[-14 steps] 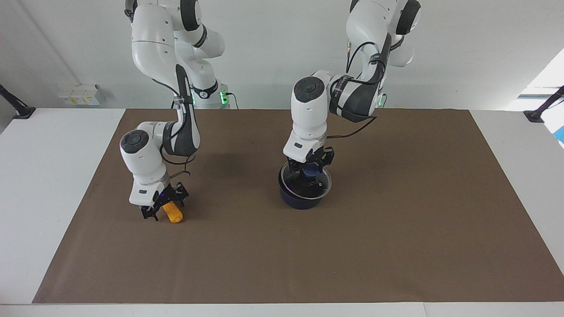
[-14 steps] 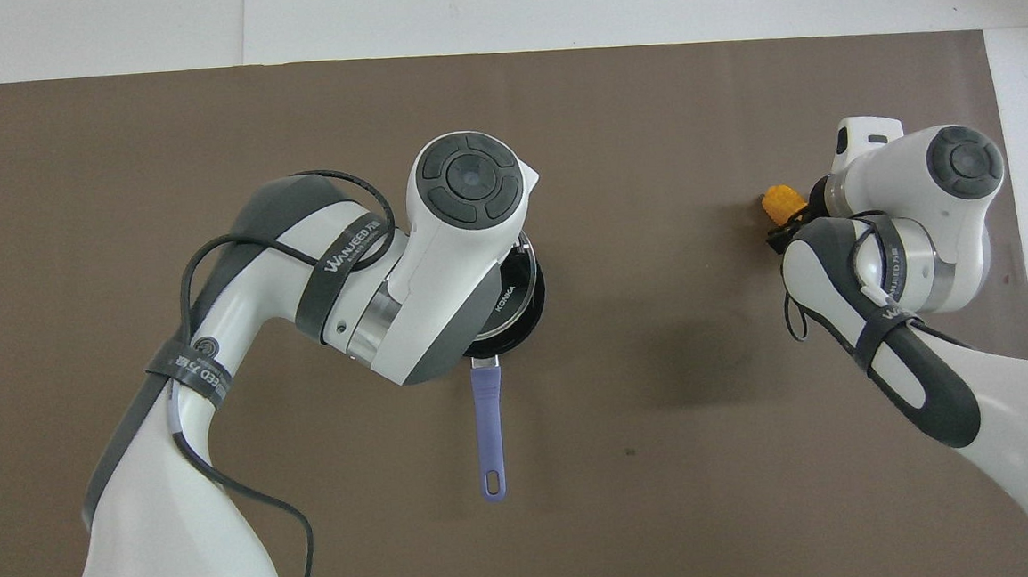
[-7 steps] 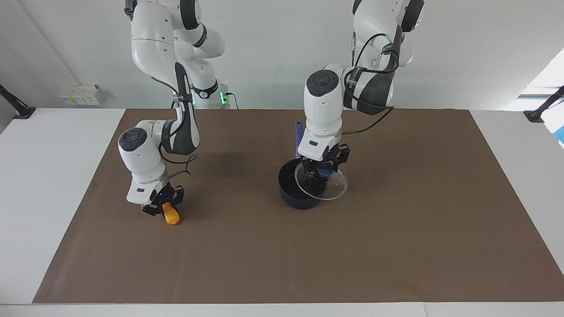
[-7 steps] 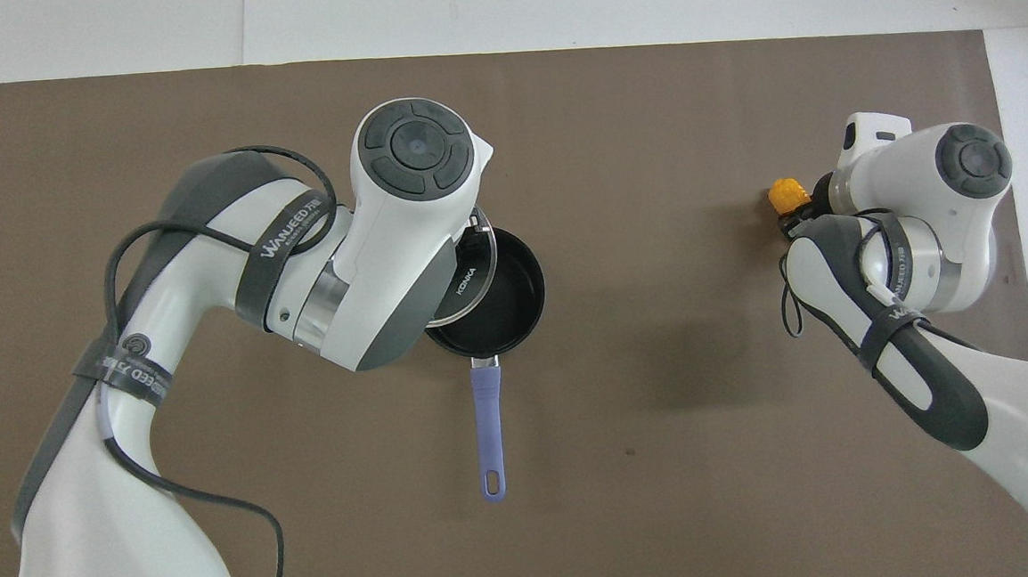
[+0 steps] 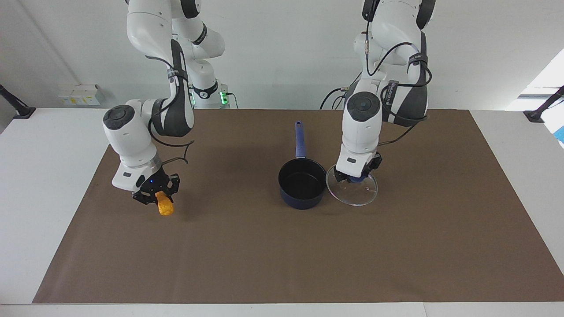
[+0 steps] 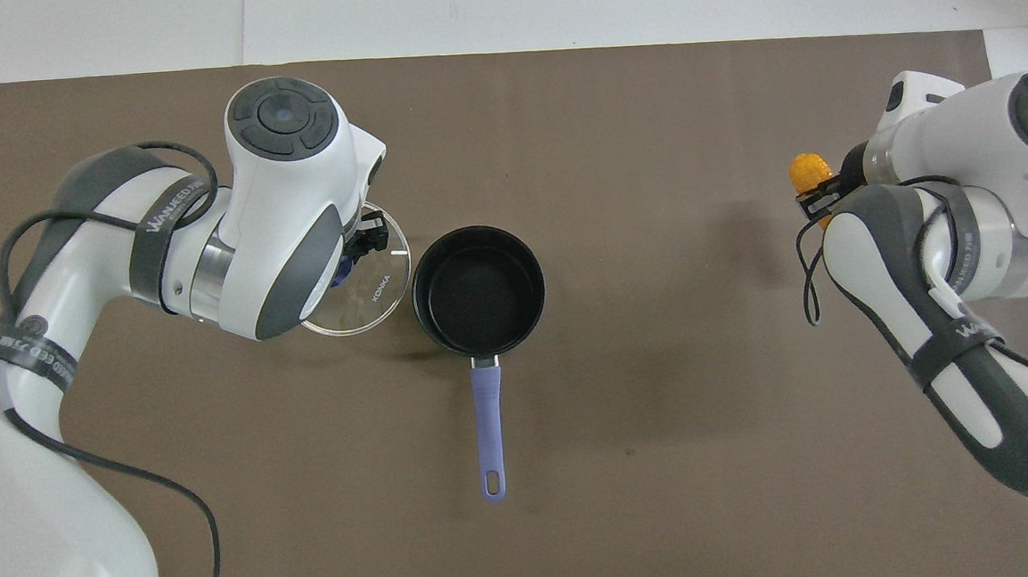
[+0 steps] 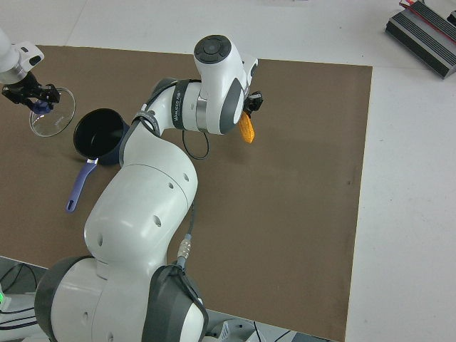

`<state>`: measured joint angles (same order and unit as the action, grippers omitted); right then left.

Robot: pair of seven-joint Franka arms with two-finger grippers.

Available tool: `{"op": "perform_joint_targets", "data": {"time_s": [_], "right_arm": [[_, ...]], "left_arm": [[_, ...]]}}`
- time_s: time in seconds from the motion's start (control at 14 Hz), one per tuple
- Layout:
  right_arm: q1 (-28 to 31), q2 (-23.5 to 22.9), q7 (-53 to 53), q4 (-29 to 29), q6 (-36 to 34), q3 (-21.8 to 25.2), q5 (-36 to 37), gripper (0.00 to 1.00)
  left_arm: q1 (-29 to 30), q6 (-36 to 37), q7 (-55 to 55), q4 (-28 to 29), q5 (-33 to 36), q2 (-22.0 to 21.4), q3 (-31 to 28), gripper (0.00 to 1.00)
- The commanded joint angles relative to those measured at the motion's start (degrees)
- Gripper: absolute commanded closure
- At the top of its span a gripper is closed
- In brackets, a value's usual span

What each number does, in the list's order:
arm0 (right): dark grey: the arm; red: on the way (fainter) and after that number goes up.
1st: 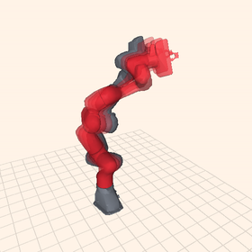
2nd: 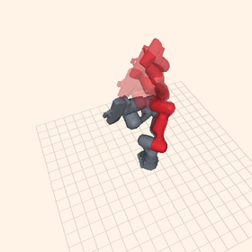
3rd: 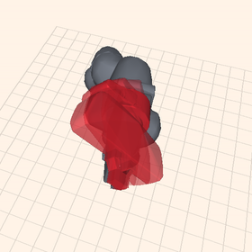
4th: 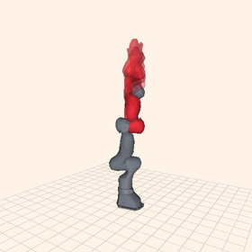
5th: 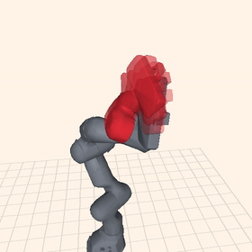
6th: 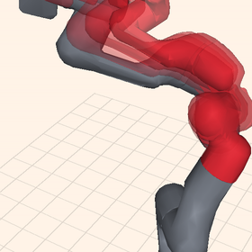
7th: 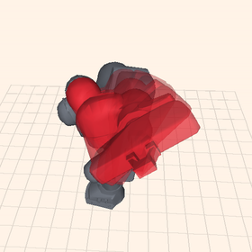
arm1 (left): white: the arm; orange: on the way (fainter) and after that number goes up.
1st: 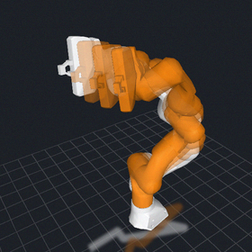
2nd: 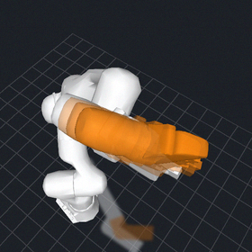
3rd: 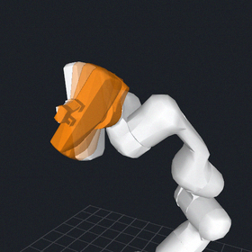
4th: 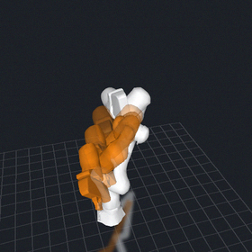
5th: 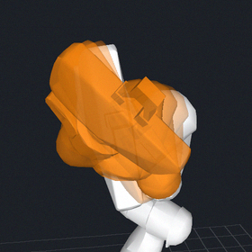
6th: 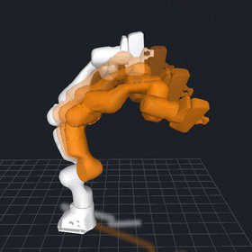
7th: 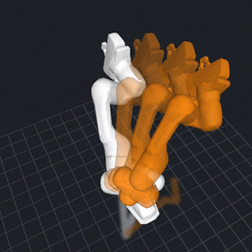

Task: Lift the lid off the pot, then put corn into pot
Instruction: 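Lift the lid off with the left gripper while the right gripper grasps the corn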

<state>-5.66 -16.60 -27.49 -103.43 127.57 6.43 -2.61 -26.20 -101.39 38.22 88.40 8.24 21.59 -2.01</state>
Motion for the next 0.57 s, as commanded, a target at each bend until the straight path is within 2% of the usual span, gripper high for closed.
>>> {"op": "perform_joint_targets", "data": {"time_s": [0.0,0.14,0.5], "right_arm": [[-2.33,0.87,7.95,3.05,-4.94,-0.19,0.32,1.00],[-5.75,0.60,14.27,4.64,-6.28,-0.19,0.59,1.00],[-15.24,-1.06,26.69,10.77,-11.27,-0.19,1.30,1.00]], "left_arm": [[2.81,-1.09,-1.48,7.73,0.82,-5.24,0.60,1.00],[4.57,-2.49,-1.48,11.42,0.55,-6.90,0.60,1.00],[8.43,-10.22,-1.39,28.11,0.55,-15.07,0.60,1.00]]}}
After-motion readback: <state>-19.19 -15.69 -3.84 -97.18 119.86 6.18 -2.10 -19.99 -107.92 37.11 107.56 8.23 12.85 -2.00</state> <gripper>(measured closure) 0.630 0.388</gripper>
